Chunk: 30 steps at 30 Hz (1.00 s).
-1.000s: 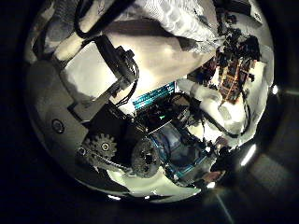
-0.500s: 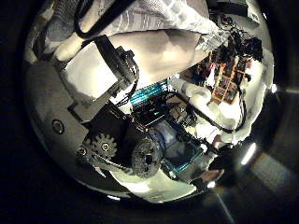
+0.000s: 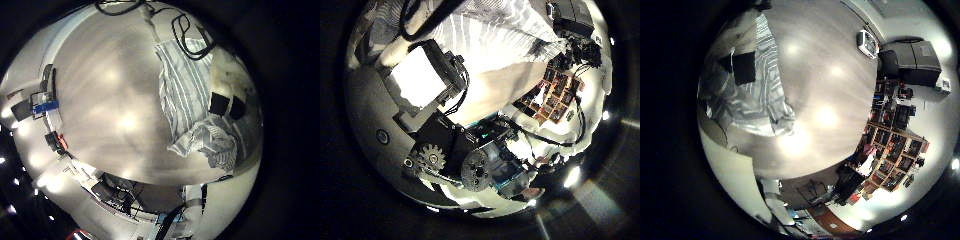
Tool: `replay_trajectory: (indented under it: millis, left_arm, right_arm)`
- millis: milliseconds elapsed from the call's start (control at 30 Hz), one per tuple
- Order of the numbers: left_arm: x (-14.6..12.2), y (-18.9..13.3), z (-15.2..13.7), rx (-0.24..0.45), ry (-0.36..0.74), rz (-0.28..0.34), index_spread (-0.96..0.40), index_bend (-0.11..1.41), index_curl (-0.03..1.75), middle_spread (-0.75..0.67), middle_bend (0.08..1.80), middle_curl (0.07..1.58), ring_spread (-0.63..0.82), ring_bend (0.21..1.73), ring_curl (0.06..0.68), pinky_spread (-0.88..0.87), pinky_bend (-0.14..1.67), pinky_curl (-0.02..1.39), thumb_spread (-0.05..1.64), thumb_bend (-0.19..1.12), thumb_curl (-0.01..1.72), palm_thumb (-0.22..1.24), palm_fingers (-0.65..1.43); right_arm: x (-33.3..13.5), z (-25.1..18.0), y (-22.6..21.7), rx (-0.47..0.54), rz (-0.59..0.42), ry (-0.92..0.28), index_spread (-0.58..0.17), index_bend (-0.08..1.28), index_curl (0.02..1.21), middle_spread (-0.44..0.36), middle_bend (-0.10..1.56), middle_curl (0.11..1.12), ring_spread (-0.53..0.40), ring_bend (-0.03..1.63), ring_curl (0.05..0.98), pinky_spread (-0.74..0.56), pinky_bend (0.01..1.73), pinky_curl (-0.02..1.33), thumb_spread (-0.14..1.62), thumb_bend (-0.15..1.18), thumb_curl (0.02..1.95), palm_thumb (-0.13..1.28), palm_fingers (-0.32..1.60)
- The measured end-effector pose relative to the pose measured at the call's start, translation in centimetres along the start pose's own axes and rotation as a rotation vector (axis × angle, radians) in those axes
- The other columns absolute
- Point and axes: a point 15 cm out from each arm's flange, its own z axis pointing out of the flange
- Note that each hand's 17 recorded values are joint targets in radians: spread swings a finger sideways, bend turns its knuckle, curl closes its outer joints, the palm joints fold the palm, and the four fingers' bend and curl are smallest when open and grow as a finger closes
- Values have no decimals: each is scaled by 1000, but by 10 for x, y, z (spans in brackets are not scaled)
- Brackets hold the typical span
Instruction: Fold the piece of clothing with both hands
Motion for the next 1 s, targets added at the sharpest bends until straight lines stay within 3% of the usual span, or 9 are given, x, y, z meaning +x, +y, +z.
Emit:
replay_trajectory:
  millis: [133, 200, 300, 367, 433, 500, 700, 800, 1000]
  left_arm:
    - [-5, -9, 13, -11, 6, -14, -649, 185, 1308, -607, 887, 960, -483, 1194, 510, -653, 880, 716, 1071, -29, 508, 724, 805]
    - [-9, -15, 17, -4, 5, -23, -645, 194, 1295, -601, 886, 951, -486, 1170, 506, -643, 820, 710, 1068, -28, 503, 713, 742]
    - [-15, -25, 23, 12, 6, -43, -608, 193, 1235, -532, 740, 909, -456, 1112, 500, -553, 695, 721, 1071, -28, 487, 684, 404]
    - [-22, -33, 25, 37, 7, -60, -568, 214, 1193, -435, 584, 873, -384, 1064, 490, -450, 635, 729, 1074, -33, 478, 657, 208]
    - [-29, -41, 25, 76, 28, -86, -513, 216, 1147, -311, 432, 812, -283, 1008, 471, -325, 575, 721, 1078, -43, 462, 608, 61]
    - [-29, -45, 21, 106, 63, -101, -449, 205, 1095, -197, 339, 751, -179, 955, 441, -199, 533, 703, 1086, -40, 449, 572, 21]
    - [-22, -28, -21, 196, 116, -108, -244, 162, 916, 96, 179, 591, 124, 809, 363, 201, 434, 616, 1104, -30, 414, 498, -34]
    - [-7, -8, -28, 183, 116, -73, -164, 160, 830, 172, 171, 537, 213, 773, 339, 321, 412, 576, 1115, -29, 399, 470, -26]
    - [32, 13, -14, 130, 117, 3, -79, 174, 697, 232, 172, 464, 318, 716, 305, 435, 378, 515, 1129, -25, 375, 431, -3]
  right_arm:
    - [3, 32, -26, -3, 21, -2, -285, 971, 864, -151, 1280, 766, -203, 1418, 671, -221, 1287, 805, 1171, -30, 597, 786, 1046]
    - [4, 44, -35, 0, 36, -2, -302, 798, 828, -156, 1270, 761, -209, 1440, 677, -229, 1313, 811, 1182, -36, 576, 750, 945]
    - [8, 49, -56, 66, 54, 4, -346, 210, 687, -178, 1230, 741, -217, 1555, 689, -261, 1459, 829, 1204, -32, 531, 685, 638]
    - [12, 50, -71, 120, 71, 4, -379, 120, 603, -188, 1073, 694, -229, 1529, 662, -325, 1441, 795, 1222, -25, 507, 664, 484]
    - [21, 43, -81, 172, 107, -15, -399, 175, 564, -186, 942, 654, -233, 1430, 626, -352, 1368, 759, 1239, -25, 482, 638, 292]
    - [36, 30, -83, 216, 154, -46, -414, 260, 566, -173, 871, 620, -215, 1328, 596, -247, 1199, 741, 1251, -32, 456, 594, 114]
    - [91, -27, -62, 315, 263, -87, -394, 242, 496, -135, 730, 535, -173, 1173, 484, 17, 1034, 620, 1272, -33, 387, 468, 95]
    - [102, -56, -47, 350, 272, -80, -381, 221, 474, -121, 701, 515, -157, 1142, 459, 102, 998, 589, 1273, -29, 364, 425, 126]
    - [98, -33, 5, 152, 282, -127, -321, 175, 443, -54, 625, 476, -69, 1067, 424, 226, 982, 560, 1257, -40, 323, 306, 103]
